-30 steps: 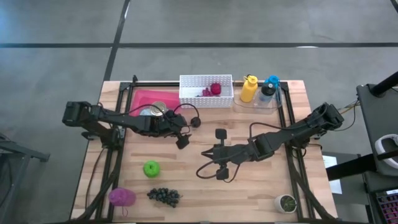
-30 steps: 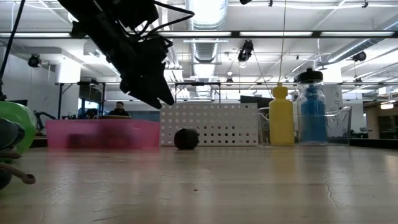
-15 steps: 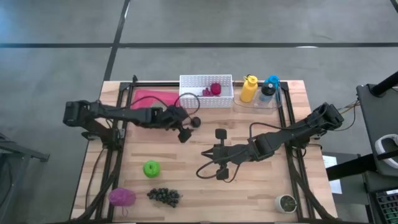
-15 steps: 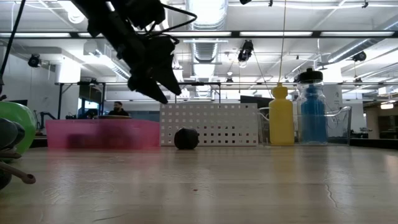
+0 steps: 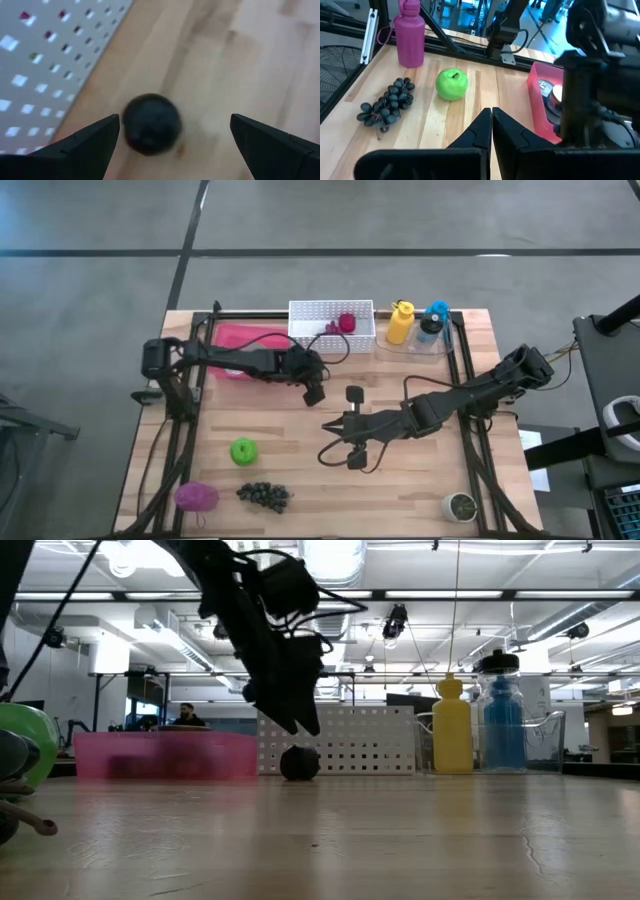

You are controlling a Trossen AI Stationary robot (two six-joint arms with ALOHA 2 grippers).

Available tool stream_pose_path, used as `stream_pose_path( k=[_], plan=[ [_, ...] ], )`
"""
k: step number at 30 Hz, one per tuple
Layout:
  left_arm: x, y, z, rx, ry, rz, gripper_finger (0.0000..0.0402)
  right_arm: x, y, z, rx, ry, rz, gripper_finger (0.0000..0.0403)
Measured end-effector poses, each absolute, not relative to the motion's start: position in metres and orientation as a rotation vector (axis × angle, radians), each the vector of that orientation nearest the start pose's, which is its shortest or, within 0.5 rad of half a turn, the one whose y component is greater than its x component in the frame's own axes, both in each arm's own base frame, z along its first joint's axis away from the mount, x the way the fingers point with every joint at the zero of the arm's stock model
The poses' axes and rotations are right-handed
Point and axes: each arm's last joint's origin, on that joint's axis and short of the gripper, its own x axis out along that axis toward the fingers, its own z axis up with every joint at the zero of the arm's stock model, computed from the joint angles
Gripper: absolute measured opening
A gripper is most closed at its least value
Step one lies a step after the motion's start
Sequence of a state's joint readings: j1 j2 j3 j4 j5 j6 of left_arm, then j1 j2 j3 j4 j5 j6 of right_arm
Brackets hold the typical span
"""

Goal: Pick & Place Food Item
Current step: Put the black plum into the white bin

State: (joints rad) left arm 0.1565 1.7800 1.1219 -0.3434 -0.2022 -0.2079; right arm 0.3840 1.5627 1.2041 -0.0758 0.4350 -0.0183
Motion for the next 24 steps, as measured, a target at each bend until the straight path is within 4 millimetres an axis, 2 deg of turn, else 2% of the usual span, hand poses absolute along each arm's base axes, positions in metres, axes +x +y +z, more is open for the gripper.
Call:
stream_pose_path(
  k=[4, 13, 24],
  plan=[
    [0.359, 0.068, 0.174, -0.143, 0.989, 0.481, 0.0382, 0.332, 0.121, 0.298, -0.191, 0.399, -0.045, 0.0008],
    [0.36, 0.073, 0.169, -0.135, 0.979, 0.524, 0.0378, 0.332, 0.122, 0.298, -0.192, 0.399, -0.044, 0.0008],
    [0.366, 0.076, 0.148, -0.135, 1.002, 0.527, 0.0378, 0.332, 0.122, 0.298, -0.197, 0.396, -0.043, 0.0008]
  ],
)
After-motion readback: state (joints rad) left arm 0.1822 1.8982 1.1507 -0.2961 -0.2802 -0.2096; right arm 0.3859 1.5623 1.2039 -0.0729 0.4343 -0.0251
